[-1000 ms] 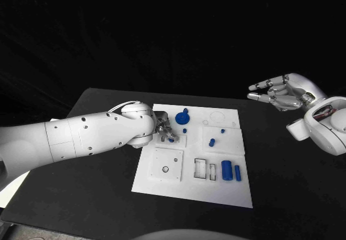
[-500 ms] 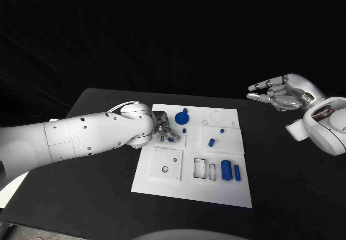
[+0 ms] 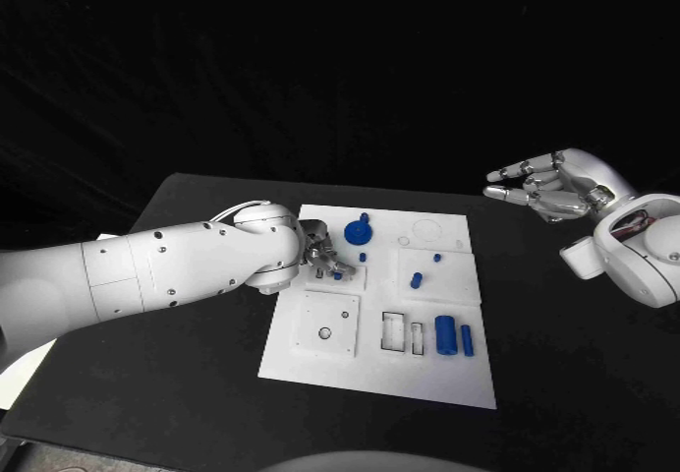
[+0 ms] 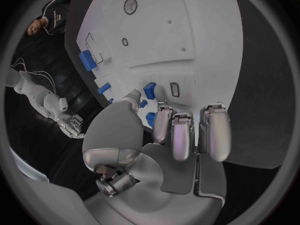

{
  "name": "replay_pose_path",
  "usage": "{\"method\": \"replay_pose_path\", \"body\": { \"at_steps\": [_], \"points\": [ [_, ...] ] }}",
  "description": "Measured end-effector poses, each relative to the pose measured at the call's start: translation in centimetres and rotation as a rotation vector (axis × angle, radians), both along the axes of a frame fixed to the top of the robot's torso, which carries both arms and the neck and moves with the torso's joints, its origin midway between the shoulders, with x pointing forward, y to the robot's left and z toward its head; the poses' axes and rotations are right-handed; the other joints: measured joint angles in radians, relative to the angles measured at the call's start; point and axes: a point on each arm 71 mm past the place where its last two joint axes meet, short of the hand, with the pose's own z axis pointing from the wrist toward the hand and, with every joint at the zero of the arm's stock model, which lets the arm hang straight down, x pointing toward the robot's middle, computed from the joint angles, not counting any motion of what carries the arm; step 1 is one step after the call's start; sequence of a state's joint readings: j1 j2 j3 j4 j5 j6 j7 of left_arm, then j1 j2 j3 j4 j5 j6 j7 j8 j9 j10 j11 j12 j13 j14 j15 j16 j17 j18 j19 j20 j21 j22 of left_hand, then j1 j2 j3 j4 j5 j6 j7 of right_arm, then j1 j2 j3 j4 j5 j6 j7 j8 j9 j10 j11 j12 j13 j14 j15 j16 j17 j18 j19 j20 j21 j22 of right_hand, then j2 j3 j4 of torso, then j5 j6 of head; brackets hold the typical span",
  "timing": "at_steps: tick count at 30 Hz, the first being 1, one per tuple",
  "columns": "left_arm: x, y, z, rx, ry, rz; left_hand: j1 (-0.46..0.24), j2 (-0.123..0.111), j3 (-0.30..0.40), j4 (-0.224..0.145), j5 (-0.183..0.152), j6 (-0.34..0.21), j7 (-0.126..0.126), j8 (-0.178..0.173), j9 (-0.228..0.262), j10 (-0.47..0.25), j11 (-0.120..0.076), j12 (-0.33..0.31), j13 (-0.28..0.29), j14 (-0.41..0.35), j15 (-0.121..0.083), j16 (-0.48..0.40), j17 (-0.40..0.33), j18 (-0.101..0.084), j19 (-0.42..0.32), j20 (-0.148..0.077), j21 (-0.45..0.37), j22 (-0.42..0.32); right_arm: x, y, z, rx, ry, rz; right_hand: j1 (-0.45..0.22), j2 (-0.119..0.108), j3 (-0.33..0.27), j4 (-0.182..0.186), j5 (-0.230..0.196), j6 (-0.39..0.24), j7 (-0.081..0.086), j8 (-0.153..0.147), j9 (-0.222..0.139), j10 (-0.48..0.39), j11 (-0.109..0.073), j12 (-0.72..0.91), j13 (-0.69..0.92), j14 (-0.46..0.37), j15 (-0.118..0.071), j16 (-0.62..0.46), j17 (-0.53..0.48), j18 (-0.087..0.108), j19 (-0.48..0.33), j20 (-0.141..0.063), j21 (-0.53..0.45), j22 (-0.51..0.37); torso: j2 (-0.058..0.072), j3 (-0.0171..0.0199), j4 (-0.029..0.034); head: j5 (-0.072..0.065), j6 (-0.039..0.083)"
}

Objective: Assemble the parts on the task board

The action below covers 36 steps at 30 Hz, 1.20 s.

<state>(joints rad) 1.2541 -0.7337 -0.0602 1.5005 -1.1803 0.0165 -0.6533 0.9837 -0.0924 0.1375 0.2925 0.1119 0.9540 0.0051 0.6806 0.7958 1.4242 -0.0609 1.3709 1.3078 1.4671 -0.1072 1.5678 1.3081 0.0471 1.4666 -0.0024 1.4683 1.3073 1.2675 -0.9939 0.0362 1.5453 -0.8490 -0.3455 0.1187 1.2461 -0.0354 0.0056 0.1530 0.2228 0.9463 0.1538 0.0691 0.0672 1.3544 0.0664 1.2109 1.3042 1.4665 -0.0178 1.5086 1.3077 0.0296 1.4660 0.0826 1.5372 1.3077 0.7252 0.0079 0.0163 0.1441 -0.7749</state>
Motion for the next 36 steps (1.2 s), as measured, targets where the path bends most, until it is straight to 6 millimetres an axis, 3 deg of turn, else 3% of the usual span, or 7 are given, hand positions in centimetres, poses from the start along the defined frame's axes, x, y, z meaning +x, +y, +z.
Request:
{"method": "replay_pose_path", "body": {
  "at_steps": [11,18,24,27,36],
  "points": [
    [0.1,0.1,0.3,-0.016,0.003,0.009,0.000,0.000,0.000,0.000,0.000,0.000,0.000,0.000,0.000,0.000,0.000,0.000,0.000,0.000,0.000,0.000,0.000,0.000,0.000,0.000,0.000,0.000,0.0,0.1,-0.2,0.000,0.005,0.001,0.000,0.000,-0.003,0.003,0.004,0.000,0.000,0.000,0.000,0.000,0.000,0.000,0.000,0.000,0.000,0.000,0.000,0.000,0.000,0.000,0.000,0.000,0.000,0.0000,-0.0006,0.001,0.002],
    [0.7,0.8,2.2,-0.040,-0.016,0.027,-0.005,-0.005,-0.040,-0.003,0.000,-0.002,0.002,0.000,-0.001,-0.003,0.003,-0.010,-0.008,-0.004,-0.003,0.000,0.000,0.000,0.000,0.000,-0.009,0.000,0.1,0.0,-0.3,0.000,0.006,-0.002,0.000,0.000,-0.003,0.003,0.004,0.000,0.000,0.000,0.000,0.000,0.000,0.000,0.000,0.000,0.000,0.000,0.000,0.000,0.000,0.000,0.000,0.000,0.000,-0.0007,-0.0012,0.000,0.008],
    [3.0,2.8,6.1,-0.019,-0.016,0.047,-0.005,-0.005,-0.097,-0.003,0.000,-0.031,0.020,-0.019,-0.012,-0.042,0.016,-0.048,-0.051,-0.004,-0.003,0.000,0.000,0.000,0.000,0.000,-0.032,0.000,0.3,-0.1,-0.4,-0.002,0.008,-0.006,0.000,0.000,-0.003,0.003,0.004,0.000,0.000,0.000,0.000,0.000,0.000,0.000,0.000,0.000,0.000,0.000,0.000,0.000,0.000,0.000,0.000,0.000,0.000,-0.0007,-0.0023,0.002,0.014],
    [4.2,4.2,8.0,0.003,-0.006,0.059,0.008,0.008,-0.108,-0.005,0.000,-0.040,0.022,-0.028,-0.021,-0.047,0.021,-0.052,-0.062,0.000,0.000,0.000,0.000,0.000,0.000,0.000,-0.036,0.001,0.3,-0.2,-0.4,-0.002,0.009,-0.008,0.000,0.000,-0.003,0.003,0.004,0.000,0.000,0.000,0.000,0.000,0.000,0.000,0.000,0.000,0.000,0.000,0.000,0.000,0.000,0.000,0.000,0.000,0.000,0.0001,-0.0021,0.003,0.018],
    [7.0,5.4,9.3,0.059,0.053,0.084,0.046,0.037,-0.138,-0.003,0.000,-0.049,0.031,-0.060,-0.049,-0.056,0.030,-0.064,-0.075,0.000,0.007,0.000,0.000,0.000,0.000,0.008,-0.036,0.001,0.4,-0.1,-0.5,-0.001,0.010,-0.008,0.000,0.000,-0.003,0.003,0.009,0.000,0.000,0.000,0.000,0.000,0.000,0.000,0.000,0.000,0.000,0.000,0.000,0.000,0.000,0.000,0.000,0.000,0.001,-0.0006,0.0007,0.005,0.024]
  ]
}}
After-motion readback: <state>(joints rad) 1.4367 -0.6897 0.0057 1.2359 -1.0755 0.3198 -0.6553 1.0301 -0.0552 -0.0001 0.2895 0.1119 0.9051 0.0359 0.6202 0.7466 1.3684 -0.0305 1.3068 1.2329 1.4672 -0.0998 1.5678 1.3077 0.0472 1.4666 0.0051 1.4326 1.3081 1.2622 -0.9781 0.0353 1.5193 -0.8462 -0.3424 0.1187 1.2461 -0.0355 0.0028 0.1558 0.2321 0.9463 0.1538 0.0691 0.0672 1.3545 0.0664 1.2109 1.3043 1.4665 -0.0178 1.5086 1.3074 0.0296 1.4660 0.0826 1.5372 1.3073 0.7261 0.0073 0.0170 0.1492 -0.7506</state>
